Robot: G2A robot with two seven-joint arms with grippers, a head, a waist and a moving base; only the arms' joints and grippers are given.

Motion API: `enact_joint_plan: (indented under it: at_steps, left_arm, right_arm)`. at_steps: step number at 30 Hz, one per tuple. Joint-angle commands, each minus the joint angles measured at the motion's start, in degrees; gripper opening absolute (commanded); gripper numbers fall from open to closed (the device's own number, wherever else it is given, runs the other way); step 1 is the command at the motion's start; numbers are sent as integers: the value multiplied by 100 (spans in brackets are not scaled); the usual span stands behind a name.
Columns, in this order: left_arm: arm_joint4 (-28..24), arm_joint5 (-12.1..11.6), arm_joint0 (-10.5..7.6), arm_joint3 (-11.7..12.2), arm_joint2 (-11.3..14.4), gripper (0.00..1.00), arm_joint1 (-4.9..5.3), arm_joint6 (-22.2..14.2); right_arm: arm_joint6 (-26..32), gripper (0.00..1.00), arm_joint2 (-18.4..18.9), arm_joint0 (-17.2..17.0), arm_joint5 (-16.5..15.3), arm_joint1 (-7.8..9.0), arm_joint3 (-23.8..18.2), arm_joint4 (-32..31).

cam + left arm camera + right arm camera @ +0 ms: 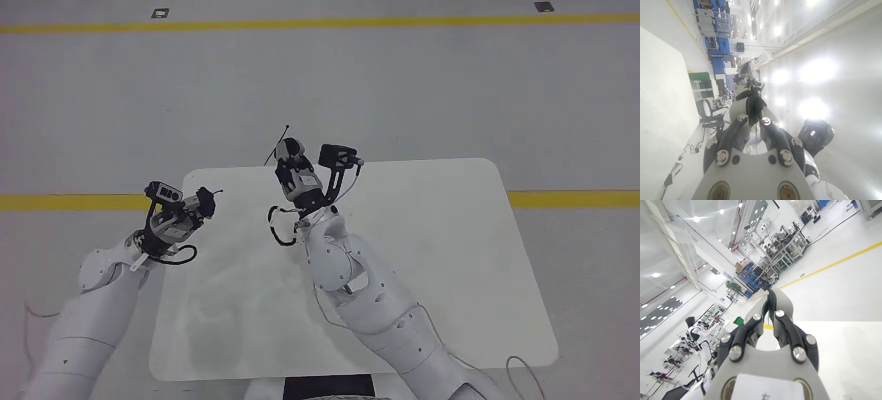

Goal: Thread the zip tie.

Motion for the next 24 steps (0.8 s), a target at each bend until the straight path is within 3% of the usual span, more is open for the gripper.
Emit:
enact_joint_plan:
  at_steps: [1,7,24]
  left_arm:
    - [56,0,-37,38,40,0,-71,24]
    - [167,0,-145,96,39,0,-246,107]
    - [167,0,-145,96,39,0,-246,107]
  right_arm:
    - [-68,0,-108,54,29,-41,101,13]
    - [-45,0,-375,114,-20,-119,303,-77]
    - [111,0,-483,-51,-86,-133,104,-246]
